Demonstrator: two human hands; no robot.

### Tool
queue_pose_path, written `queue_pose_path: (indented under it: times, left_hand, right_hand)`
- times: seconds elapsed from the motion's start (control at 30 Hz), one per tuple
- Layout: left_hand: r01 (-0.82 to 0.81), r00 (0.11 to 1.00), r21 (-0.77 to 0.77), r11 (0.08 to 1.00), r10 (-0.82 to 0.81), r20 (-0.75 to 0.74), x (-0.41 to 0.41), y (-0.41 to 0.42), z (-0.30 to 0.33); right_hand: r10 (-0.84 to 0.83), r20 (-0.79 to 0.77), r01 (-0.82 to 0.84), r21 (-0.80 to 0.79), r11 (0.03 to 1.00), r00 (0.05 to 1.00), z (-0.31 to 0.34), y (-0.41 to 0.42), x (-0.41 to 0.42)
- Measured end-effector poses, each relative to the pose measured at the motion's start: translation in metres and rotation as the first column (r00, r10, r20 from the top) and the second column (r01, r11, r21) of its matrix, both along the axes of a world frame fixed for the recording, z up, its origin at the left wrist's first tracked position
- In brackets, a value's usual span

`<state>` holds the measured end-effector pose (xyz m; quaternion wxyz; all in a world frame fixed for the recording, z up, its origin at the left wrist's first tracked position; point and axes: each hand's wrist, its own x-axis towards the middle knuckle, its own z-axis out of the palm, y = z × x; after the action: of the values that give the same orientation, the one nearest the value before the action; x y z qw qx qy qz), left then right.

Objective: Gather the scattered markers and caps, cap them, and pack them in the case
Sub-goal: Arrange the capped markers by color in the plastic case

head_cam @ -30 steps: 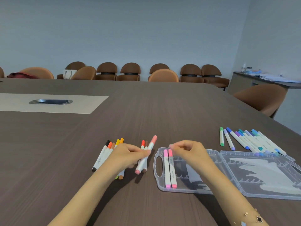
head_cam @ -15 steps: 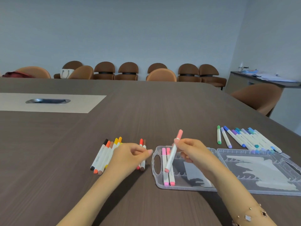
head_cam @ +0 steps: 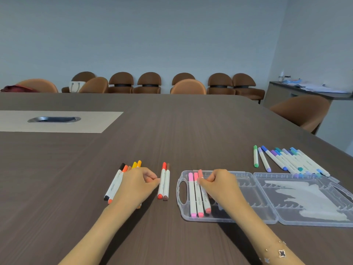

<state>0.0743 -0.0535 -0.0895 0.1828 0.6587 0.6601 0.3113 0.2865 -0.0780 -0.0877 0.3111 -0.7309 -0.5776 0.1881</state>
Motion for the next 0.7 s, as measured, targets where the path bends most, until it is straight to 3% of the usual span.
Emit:
queue_pose_path:
  times: [0.27, 0.47, 0.6, 0.7]
  left_hand:
    - [-0.016, 0.992, -0.048, 0.999, 0.01, -0.124, 0.023, 0.003, 0.003]
    - [-0.095, 0.963, -0.125, 0.988, 0.06, -0.262, 0.032, 0.006, 0.004]
    - [-0.087, 0.951, -0.15, 0.985, 0.037, -0.308, 0.037, 0.007, 0.008]
    - [-0.08, 0.982, -0.182, 0.98, 0.046, -0.183, 0.034, 0.005, 0.011]
  right_hand:
    - [0.061, 0.075, -0.056, -0.065, 0.996, 0.995, 0.004, -0.009, 0.001]
    - [0.16, 0.347, -0.146, -0.065, 0.987, 0.924, 0.004, -0.017, -0.004]
    - [0.177, 0.308, -0.167, -0.06, 0.984, 0.935, 0.002, -0.015, -0.002]
    - [0.131, 0.193, -0.128, -0.027, 0.991, 0.972, -0.001, -0.01, 0.006]
